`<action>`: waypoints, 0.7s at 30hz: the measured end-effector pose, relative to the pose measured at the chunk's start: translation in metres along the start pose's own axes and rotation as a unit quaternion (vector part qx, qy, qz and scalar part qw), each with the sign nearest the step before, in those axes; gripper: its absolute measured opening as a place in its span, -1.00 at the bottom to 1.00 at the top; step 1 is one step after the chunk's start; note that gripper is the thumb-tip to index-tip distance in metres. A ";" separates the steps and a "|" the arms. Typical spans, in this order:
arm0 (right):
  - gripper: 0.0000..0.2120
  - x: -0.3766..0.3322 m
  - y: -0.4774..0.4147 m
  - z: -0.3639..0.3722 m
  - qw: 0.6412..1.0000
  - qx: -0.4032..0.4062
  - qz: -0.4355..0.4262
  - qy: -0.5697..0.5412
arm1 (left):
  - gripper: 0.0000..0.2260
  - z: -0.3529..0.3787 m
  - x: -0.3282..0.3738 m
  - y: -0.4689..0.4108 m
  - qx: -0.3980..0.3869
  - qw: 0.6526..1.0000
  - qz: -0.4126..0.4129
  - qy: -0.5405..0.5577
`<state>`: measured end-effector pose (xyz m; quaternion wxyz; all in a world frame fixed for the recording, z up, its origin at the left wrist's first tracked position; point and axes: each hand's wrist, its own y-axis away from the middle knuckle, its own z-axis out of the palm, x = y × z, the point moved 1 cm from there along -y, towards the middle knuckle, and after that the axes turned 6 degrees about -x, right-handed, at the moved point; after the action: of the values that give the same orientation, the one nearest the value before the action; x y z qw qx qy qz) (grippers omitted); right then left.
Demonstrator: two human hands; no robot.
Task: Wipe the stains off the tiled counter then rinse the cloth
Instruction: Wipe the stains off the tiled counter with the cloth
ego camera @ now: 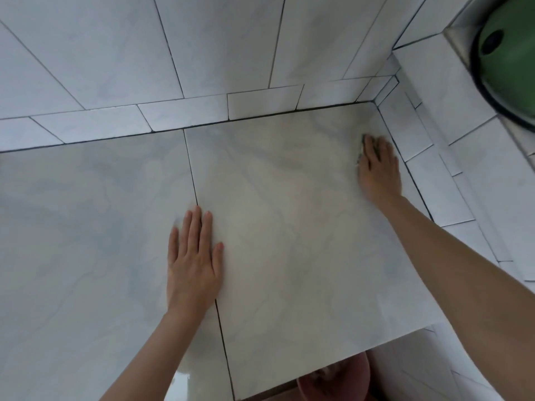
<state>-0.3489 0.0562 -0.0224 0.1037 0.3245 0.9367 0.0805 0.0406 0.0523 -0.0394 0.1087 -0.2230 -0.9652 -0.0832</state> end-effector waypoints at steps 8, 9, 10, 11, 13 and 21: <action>-0.33 -0.112 0.043 0.030 0.993 -0.005 -0.118 0.015 | -0.48 -0.003 -0.007 -0.001 -0.013 0.999 0.018 0.049; -0.32 -0.137 0.055 0.040 0.988 -0.018 -0.154 0.018 | -0.47 -0.003 -0.009 0.002 -0.009 0.999 0.014 0.049; -0.35 -0.162 0.071 0.050 0.981 -0.030 -0.189 0.016 | -0.47 -0.003 -0.011 0.005 -0.003 0.999 0.003 0.046; -0.39 -0.184 0.090 0.061 0.974 -0.036 -0.225 0.014 | -0.46 -0.004 -0.015 0.010 0.000 0.999 -0.011 0.045; -0.47 -0.216 0.130 0.078 0.954 -0.030 -0.298 0.028 | -0.46 -0.005 -0.022 0.021 -0.002 0.999 -0.026 0.047; -0.53 -0.124 0.119 0.063 0.964 -0.011 -0.265 0.019 | -0.46 -0.007 -0.031 0.050 -0.026 0.998 -0.019 0.053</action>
<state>-0.1677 0.0765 -0.0399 0.1068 0.0623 0.9901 0.0669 0.0921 0.0826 -0.0343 0.1519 -0.2029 -0.9596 -0.1223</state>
